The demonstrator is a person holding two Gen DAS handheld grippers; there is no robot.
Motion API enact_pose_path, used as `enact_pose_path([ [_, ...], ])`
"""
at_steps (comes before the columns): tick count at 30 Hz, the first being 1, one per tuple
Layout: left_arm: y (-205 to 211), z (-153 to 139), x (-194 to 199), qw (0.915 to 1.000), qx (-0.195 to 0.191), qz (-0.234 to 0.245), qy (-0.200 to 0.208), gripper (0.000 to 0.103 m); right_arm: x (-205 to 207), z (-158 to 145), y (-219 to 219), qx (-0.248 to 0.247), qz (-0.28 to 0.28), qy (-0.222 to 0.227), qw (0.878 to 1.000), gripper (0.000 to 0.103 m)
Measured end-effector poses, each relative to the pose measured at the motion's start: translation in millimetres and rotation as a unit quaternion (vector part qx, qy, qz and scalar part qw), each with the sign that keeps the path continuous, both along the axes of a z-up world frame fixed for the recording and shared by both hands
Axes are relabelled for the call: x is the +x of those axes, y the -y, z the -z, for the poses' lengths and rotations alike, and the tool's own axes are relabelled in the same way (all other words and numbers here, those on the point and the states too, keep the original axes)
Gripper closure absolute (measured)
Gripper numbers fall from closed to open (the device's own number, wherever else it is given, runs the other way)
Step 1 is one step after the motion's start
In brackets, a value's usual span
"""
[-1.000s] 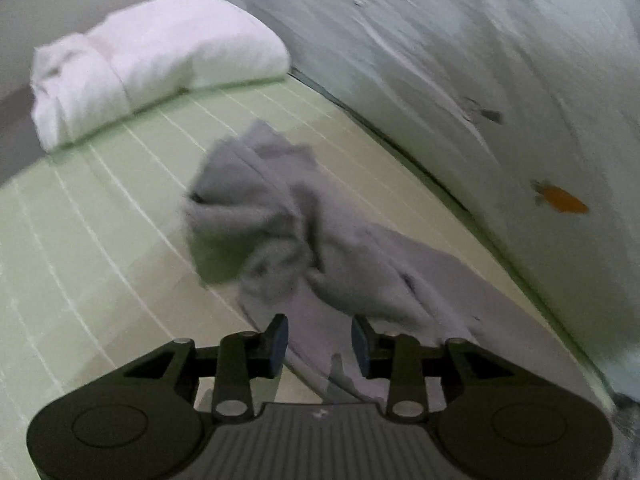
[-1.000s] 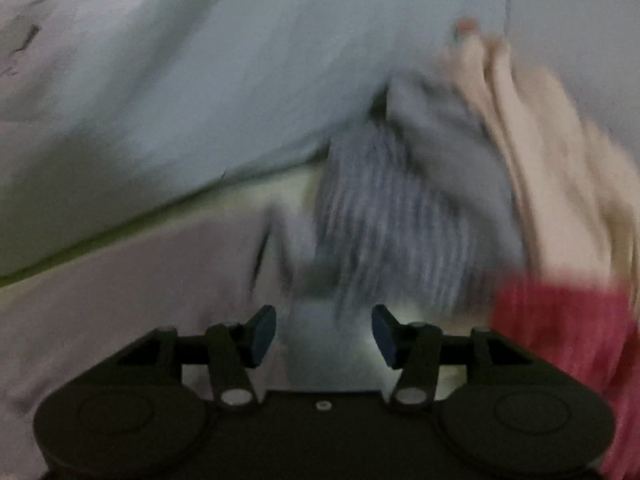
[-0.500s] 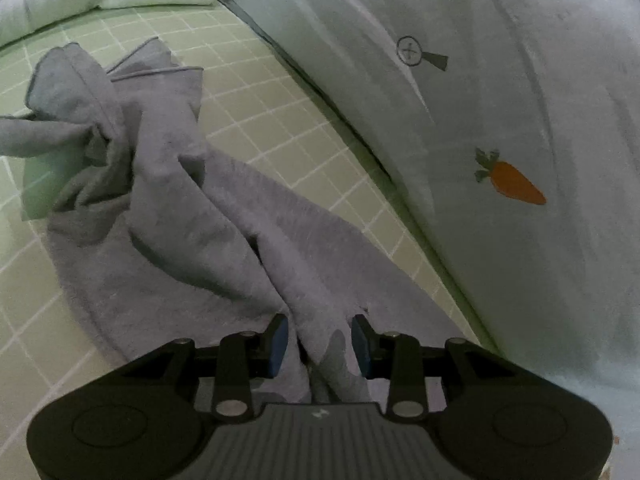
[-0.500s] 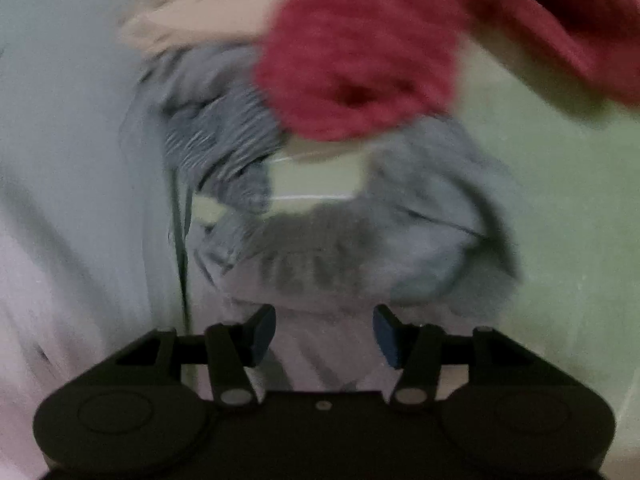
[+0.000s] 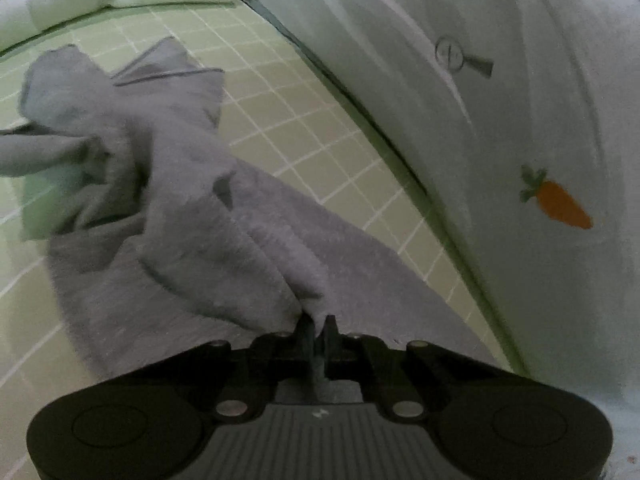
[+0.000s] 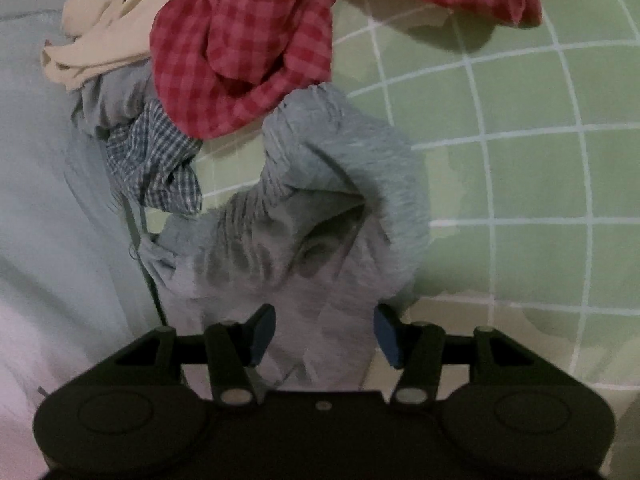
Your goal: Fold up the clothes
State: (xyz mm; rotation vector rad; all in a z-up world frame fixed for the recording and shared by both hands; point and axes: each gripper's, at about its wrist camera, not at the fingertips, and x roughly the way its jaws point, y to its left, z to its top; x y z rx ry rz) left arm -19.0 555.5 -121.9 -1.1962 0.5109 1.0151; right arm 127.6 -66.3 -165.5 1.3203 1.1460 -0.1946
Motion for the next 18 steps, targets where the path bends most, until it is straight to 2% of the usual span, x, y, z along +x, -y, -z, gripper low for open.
enact_pose_path([
  [4, 33.3, -26.3, -38.6, 0.9992, 0.01, -0.027, 0.029, 0.1, -5.7, 4.0, 4.1, 0.01, 0.0, -0.002, 1.0, 0.047],
  [7, 73.4, -46.9, -76.4, 0.999, 0.041, -0.013, 0.01, 0.1, -13.7, 6.7, 9.3, 0.006, -0.002, -0.001, 1.0, 0.048],
  [9, 99.4, -50.0, -101.3, 0.9993, 0.038, -0.008, -0.002, 0.1, -23.3, 6.1, 14.9, 0.0, 0.007, 0.005, 1.0, 0.052],
  [11, 126.8, -45.5, -128.0, 0.9996, 0.021, -0.01, -0.013, 0.101, -31.3, 4.7, 20.2, -0.008, 0.013, 0.011, 1.0, 0.052],
  [14, 159.5, -22.3, -164.8, 0.9983, -0.025, -0.026, -0.045, 0.101, -35.8, 1.5, 24.0, -0.026, -0.004, 0.02, 0.999, 0.051],
  [15, 164.5, -10.9, -175.8, 0.9962, -0.056, -0.035, -0.057, 0.101, -37.4, 1.2, 25.0, -0.03, -0.01, 0.022, 0.999, 0.051],
  [17, 174.1, 6.7, -196.5, 0.9908, -0.105, -0.062, -0.059, 0.101, -41.1, 0.5, 26.6, -0.037, -0.023, 0.027, 0.999, 0.051],
  [18, 176.5, 10.6, -203.4, 0.9902, -0.114, -0.066, -0.047, 0.101, -42.0, 0.1, 26.8, -0.039, -0.029, 0.028, 0.998, 0.051],
])
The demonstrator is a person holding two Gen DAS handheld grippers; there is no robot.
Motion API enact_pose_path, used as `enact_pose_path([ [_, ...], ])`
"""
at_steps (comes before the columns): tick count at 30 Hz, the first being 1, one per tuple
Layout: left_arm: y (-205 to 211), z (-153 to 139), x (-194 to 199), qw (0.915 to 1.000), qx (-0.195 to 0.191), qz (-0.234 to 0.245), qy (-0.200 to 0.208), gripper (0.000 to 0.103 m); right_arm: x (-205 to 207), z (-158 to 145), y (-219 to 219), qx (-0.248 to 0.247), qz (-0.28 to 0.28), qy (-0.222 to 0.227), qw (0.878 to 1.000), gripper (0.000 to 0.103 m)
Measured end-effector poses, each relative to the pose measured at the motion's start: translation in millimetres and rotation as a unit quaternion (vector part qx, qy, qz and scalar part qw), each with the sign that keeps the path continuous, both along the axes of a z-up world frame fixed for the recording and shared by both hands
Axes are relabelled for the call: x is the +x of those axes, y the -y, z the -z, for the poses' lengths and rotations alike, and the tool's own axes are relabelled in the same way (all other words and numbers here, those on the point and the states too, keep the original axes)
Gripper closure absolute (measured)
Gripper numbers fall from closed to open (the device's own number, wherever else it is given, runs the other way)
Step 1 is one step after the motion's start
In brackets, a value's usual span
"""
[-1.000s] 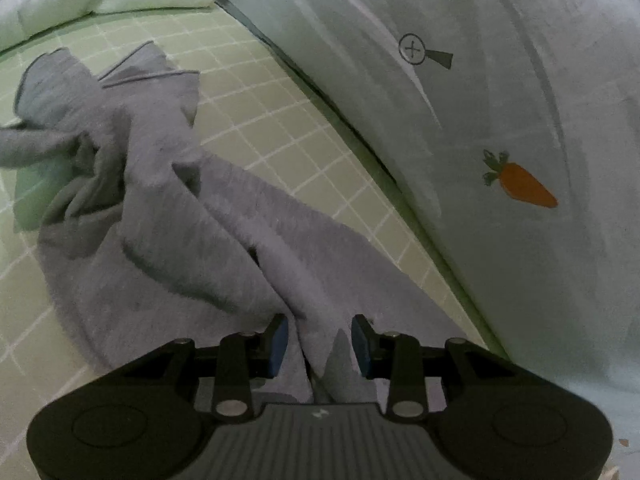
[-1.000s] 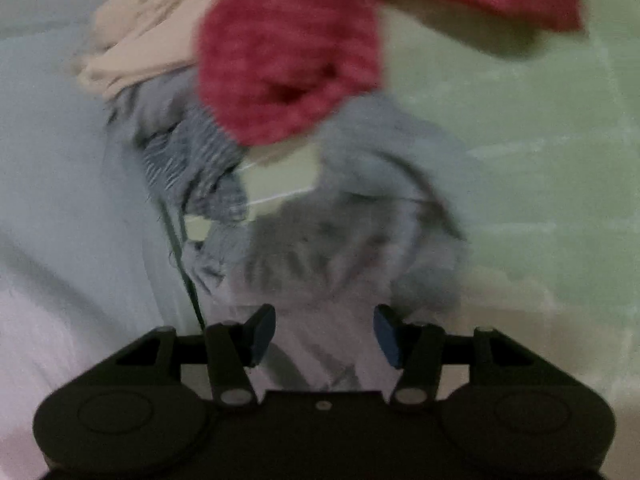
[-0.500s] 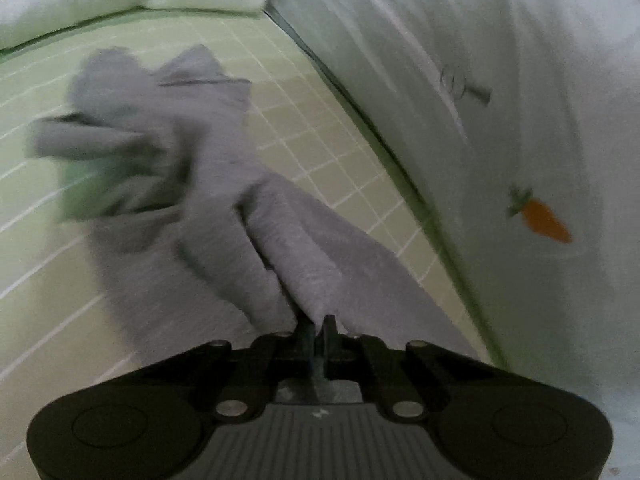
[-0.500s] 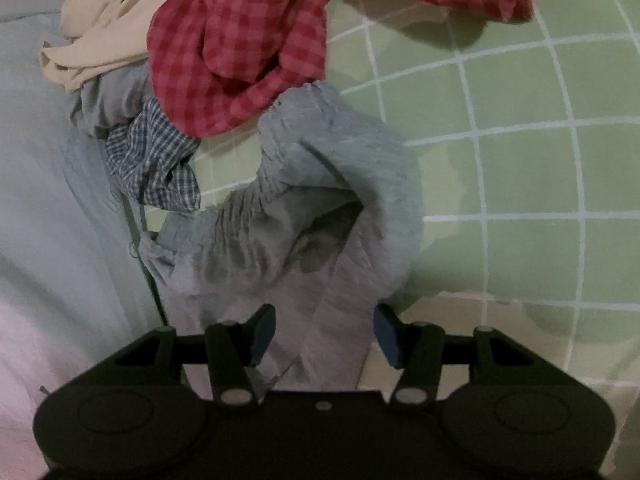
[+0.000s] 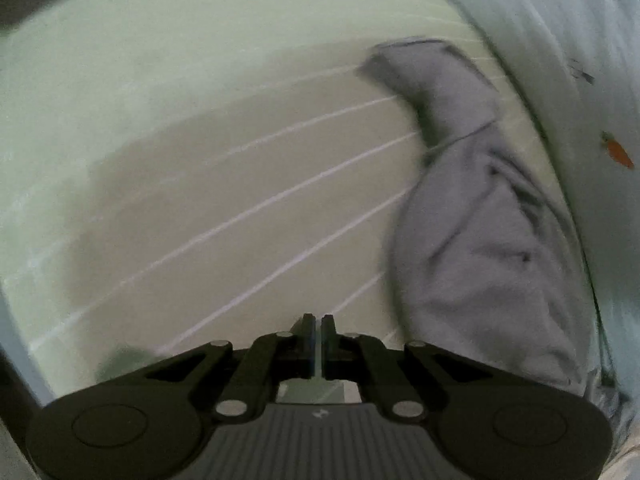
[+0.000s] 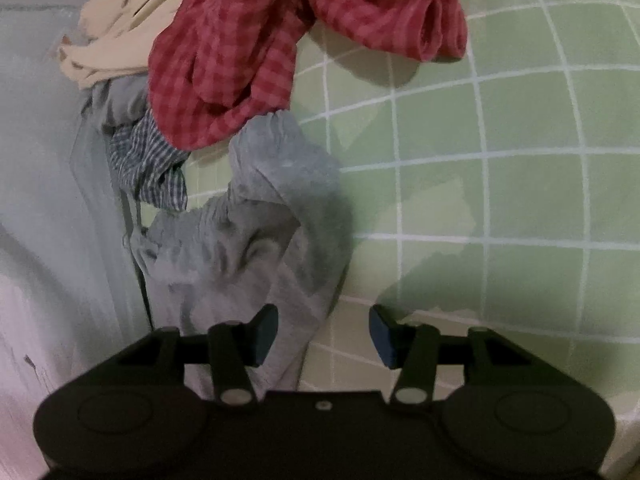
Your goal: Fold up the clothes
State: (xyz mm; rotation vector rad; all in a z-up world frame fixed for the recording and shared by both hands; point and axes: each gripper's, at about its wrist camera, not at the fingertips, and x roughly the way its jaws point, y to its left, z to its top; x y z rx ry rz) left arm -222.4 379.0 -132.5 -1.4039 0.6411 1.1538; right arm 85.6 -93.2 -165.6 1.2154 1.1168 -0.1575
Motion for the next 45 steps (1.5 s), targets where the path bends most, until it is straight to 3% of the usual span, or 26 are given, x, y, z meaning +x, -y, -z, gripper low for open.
enact_pose_path([
  [3, 3.6, -8.6, -7.9, 0.9995, 0.031, 0.004, 0.011, 0.098, 1.3, -1.7, -0.4, -0.008, -0.016, 0.001, 1.0, 0.051],
  [8, -7.3, -31.9, 12.7, 0.9914, 0.115, 0.062, -0.004, 0.074, 9.3, -4.3, -4.7, -0.022, -0.037, 0.008, 0.999, 0.045],
  [13, -22.4, -44.1, 40.7, 0.9806, 0.157, 0.115, -0.027, 0.045, 11.4, -4.8, -3.7, -0.019, -0.042, 0.009, 0.999, 0.042],
  [17, -45.8, -41.3, 53.0, 0.9777, 0.16, 0.129, -0.04, 0.039, 10.4, 0.1, 3.0, 0.006, -0.02, 0.002, 1.0, 0.04],
  [21, -71.5, -31.1, 56.6, 0.9814, 0.144, 0.12, -0.041, 0.038, 13.8, 0.8, 4.0, 0.016, 0.01, -0.001, 1.0, 0.04],
  [24, -92.7, -21.7, 66.1, 0.9818, 0.142, 0.117, -0.046, 0.038, 20.6, -3.0, 5.1, -0.009, 0.019, 0.011, 1.0, 0.043],
  [27, -109.5, -11.6, 78.2, 0.9822, 0.133, 0.122, -0.054, 0.036, 32.4, -7.9, 1.1, -0.057, 0.008, 0.029, 0.998, 0.056],
  [29, -115.9, -13.5, 89.1, 0.9799, 0.14, 0.131, -0.054, 0.057, 40.9, -10.8, -3.9, -0.1, -0.002, 0.03, 0.995, 0.079],
  [30, -121.6, -13.8, 93.2, 0.9819, 0.127, 0.132, -0.048, 0.096, 45.0, -12.2, -7.5, -0.118, -0.008, 0.029, 0.993, 0.095],
  [31, -127.4, -14.0, 97.3, 0.9837, 0.113, 0.133, -0.042, 0.1, 50.6, -15.5, -11.0, -0.124, -0.015, 0.036, 0.992, 0.099],
  [33, -140.3, -20.6, 98.2, 0.9902, 0.094, 0.103, -0.017, 0.1, 64.2, -25.1, -18.3, -0.128, -0.03, 0.055, 0.99, 0.1],
  [35, -160.4, -38.2, 105.5, 0.9902, 0.107, 0.09, -0.001, 0.1, 81.6, -38.3, -26.3, -0.127, -0.041, 0.078, 0.988, 0.101],
  [38, -198.2, -93.5, 128.6, 0.976, 0.197, 0.092, -0.012, 0.1, 121.8, -79.1, -39.7, -0.103, -0.029, 0.142, 0.984, 0.101],
  [41, -231.0, -157.9, 137.5, 0.9666, 0.245, 0.053, 0.054, 0.101, 158.3, -128.3, -52.3, -0.079, -0.016, 0.217, 0.973, 0.101],
  [43, -235.8, -204.6, 136.3, 0.9514, 0.292, 0.042, 0.087, 0.101, 173.0, -171.7, -54.4, -0.06, -0.005, 0.282, 0.958, 0.101],
  [45, -224.4, -244.6, 122.3, 0.9311, 0.337, 0.03, 0.136, 0.1, 177.0, -209.0, -48.9, -0.029, 0.007, 0.336, 0.941, 0.101],
])
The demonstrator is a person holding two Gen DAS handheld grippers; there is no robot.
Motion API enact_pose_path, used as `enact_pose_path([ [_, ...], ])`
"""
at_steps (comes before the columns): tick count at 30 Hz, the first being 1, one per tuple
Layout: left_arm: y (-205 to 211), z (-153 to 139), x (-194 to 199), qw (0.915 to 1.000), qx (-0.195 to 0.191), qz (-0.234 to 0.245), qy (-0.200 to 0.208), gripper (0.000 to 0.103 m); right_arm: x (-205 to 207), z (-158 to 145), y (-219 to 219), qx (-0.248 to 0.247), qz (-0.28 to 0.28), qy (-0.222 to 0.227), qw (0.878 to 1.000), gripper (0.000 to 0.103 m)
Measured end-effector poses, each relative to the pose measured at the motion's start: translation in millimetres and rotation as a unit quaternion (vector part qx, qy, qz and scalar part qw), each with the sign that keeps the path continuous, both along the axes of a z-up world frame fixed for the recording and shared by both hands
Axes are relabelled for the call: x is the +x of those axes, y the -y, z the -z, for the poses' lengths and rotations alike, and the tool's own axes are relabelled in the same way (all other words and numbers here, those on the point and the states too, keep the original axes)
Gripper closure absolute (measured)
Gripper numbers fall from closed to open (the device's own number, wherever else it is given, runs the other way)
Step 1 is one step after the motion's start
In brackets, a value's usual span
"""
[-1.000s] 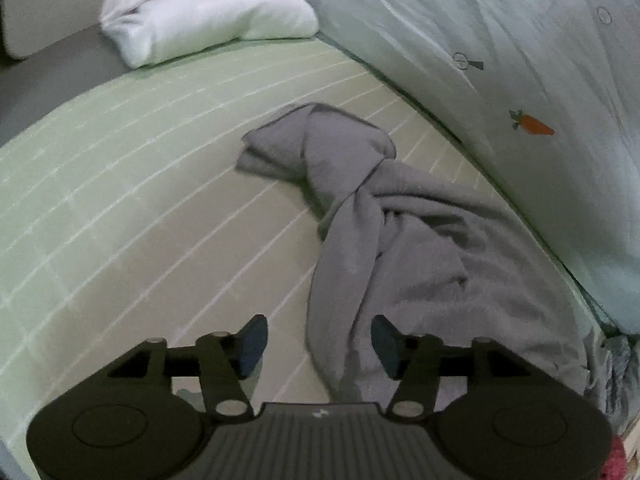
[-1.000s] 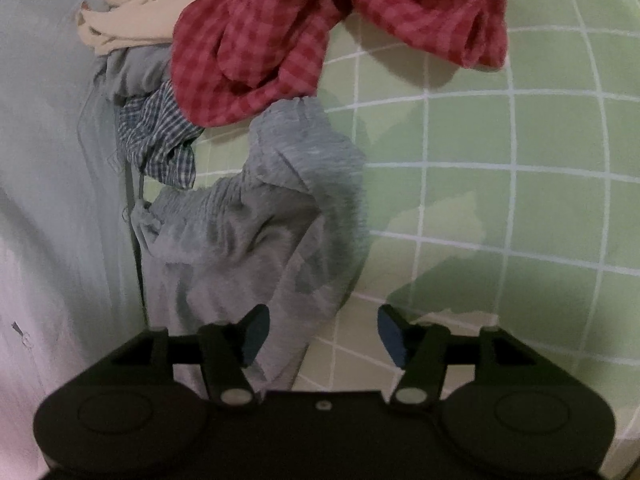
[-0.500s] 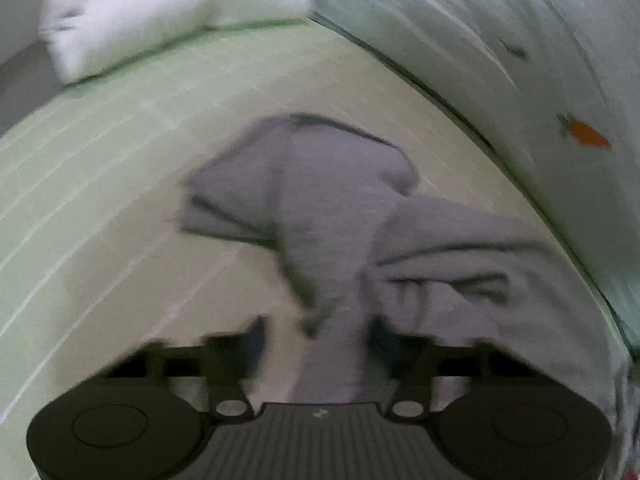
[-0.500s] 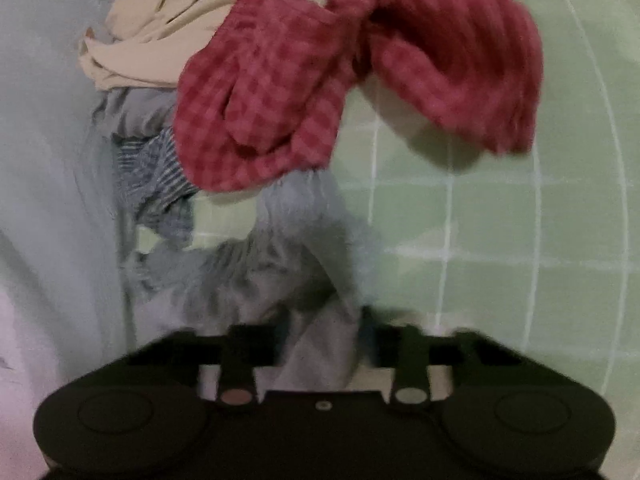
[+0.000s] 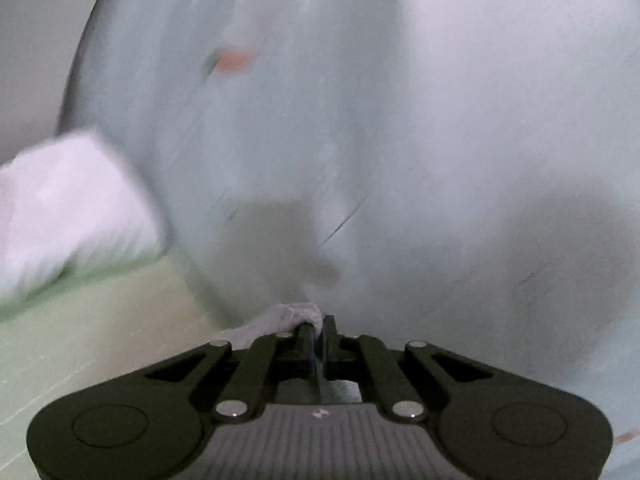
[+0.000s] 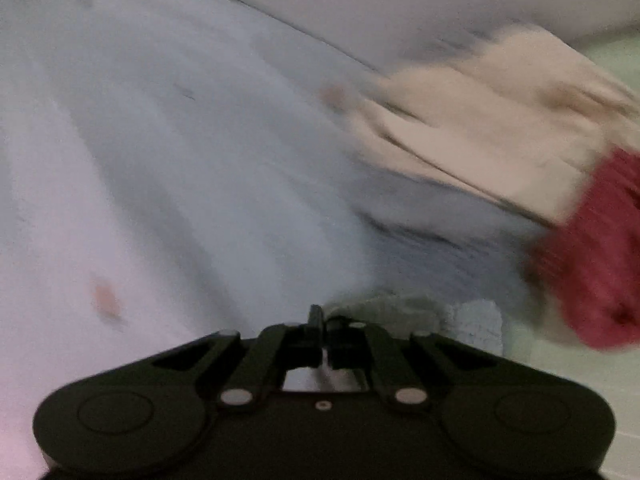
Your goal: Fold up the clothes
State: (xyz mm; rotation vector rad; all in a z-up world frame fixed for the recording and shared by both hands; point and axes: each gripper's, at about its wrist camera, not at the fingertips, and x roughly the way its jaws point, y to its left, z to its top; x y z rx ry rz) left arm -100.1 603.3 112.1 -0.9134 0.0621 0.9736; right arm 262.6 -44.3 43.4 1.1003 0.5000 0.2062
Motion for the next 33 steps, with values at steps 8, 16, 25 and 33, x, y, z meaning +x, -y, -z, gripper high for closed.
enact_pose_path([
  [8, 97.5, -0.4, -114.1, 0.9965, 0.009, -0.025, 0.079, 0.1, -49.4, -23.8, 59.8, 0.02, 0.013, 0.086, 0.996, 0.101],
  [16, 191.5, 181.7, -175.7, 0.9699, -0.209, -0.088, -0.09, 0.1, -101.6, 110.0, 86.8, -0.17, 0.006, -0.094, 0.981, 0.101],
  [25, 219.3, 197.1, -207.3, 0.9627, -0.229, -0.127, -0.07, 0.1, -116.7, 142.1, 100.7, -0.189, -0.014, -0.163, 0.968, 0.101],
  [33, 237.9, 141.1, -226.3, 0.9707, -0.192, -0.105, -0.099, 0.094, -138.0, 103.2, 112.9, -0.204, -0.018, -0.111, 0.973, 0.102],
])
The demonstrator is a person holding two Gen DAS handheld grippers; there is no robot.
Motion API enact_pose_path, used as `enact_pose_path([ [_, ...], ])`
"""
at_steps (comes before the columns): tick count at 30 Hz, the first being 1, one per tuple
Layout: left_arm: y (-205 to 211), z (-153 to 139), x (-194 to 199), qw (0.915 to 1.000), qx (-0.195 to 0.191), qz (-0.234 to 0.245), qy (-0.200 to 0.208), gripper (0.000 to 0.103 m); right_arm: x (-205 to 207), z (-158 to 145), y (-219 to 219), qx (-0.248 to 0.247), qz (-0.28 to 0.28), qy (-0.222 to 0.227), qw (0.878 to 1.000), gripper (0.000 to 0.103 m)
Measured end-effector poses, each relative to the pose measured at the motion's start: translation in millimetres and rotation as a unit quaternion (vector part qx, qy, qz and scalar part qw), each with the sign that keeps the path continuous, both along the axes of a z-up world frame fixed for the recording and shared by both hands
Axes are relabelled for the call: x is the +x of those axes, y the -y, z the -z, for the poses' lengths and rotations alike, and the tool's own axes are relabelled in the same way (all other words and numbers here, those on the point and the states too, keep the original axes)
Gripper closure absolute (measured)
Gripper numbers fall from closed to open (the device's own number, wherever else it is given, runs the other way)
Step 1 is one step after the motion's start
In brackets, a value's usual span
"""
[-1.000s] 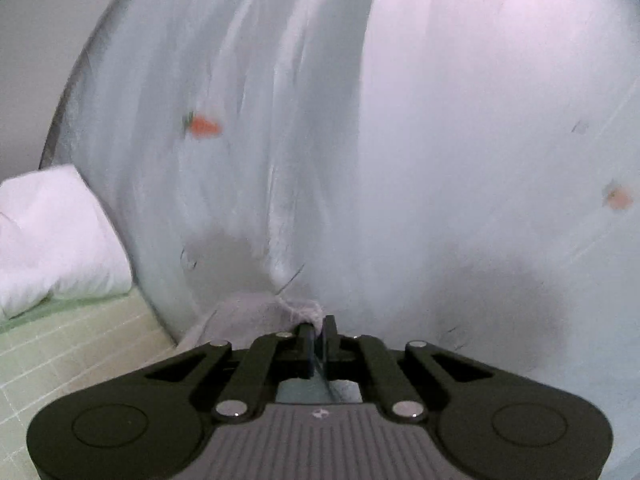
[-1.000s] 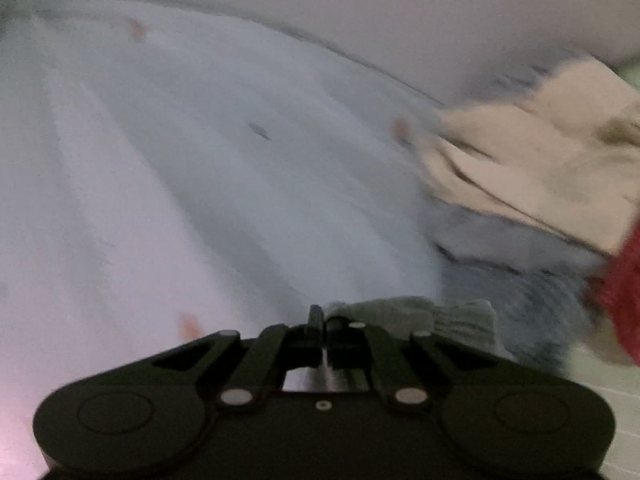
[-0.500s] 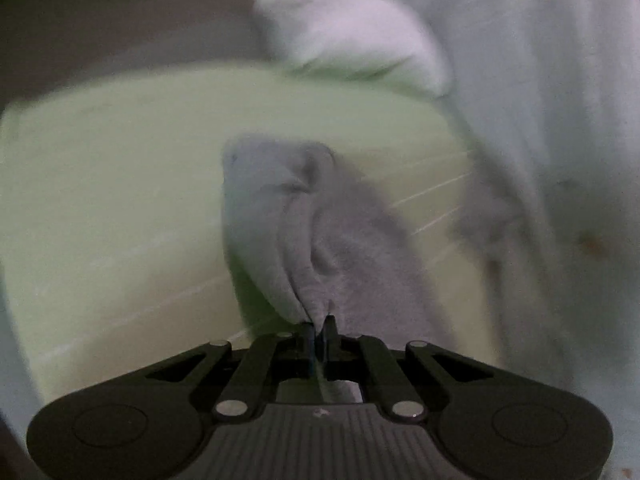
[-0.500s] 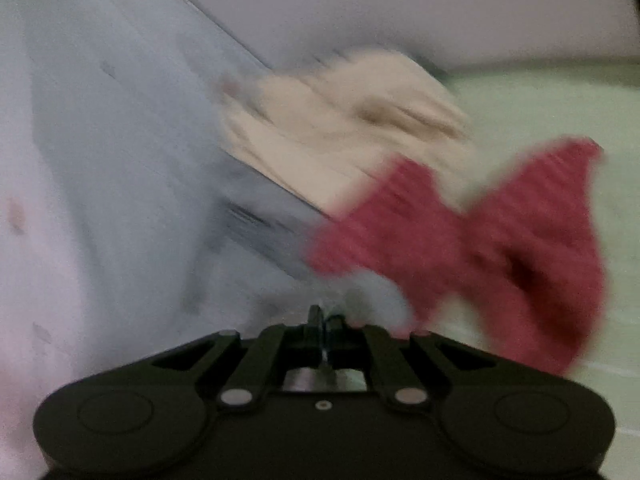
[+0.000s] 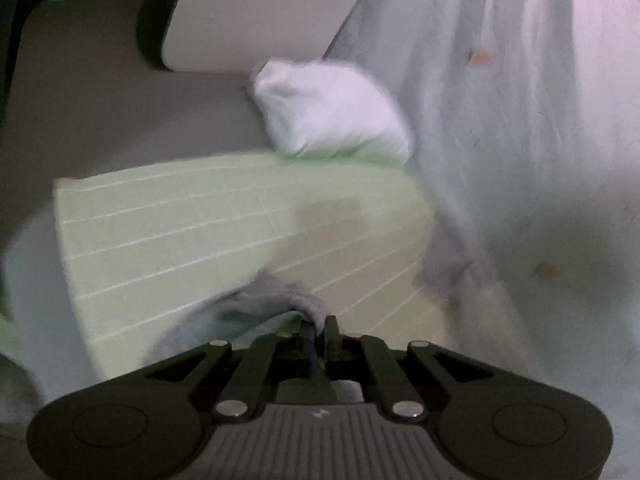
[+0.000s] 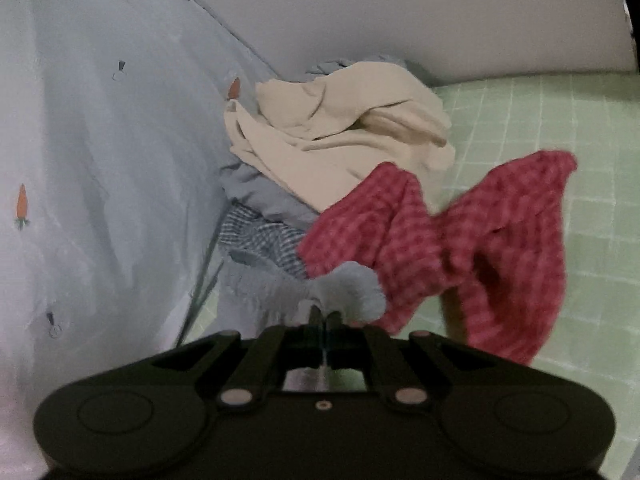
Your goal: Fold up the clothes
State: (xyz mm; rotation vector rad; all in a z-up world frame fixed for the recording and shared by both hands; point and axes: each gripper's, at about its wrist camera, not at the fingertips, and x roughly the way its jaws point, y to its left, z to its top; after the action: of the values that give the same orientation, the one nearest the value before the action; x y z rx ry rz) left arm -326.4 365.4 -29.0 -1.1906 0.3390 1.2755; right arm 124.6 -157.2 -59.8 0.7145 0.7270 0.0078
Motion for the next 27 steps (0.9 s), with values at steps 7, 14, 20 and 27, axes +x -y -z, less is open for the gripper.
enact_pose_path([
  [7, 13.2, 52.4, -8.3, 0.9923, -0.108, 0.03, -0.053, 0.081, -8.8, 43.3, -11.1, -0.141, -0.003, -0.102, 0.985, 0.09],
  [14, -3.4, 32.9, -5.0, 0.9958, -0.022, 0.039, -0.079, 0.049, -18.6, 34.2, -41.9, -0.191, -0.007, -0.085, 0.978, 0.051],
  [20, -17.7, 38.5, 1.6, 0.9954, -0.016, 0.032, -0.089, 0.044, -22.6, 27.2, -87.0, -0.224, -0.041, -0.061, 0.972, 0.023],
  [27, -20.0, 16.3, 0.1, 0.9925, 0.071, 0.016, -0.098, 0.044, -34.3, 43.1, -118.4, -0.228, -0.125, -0.076, 0.962, 0.011],
])
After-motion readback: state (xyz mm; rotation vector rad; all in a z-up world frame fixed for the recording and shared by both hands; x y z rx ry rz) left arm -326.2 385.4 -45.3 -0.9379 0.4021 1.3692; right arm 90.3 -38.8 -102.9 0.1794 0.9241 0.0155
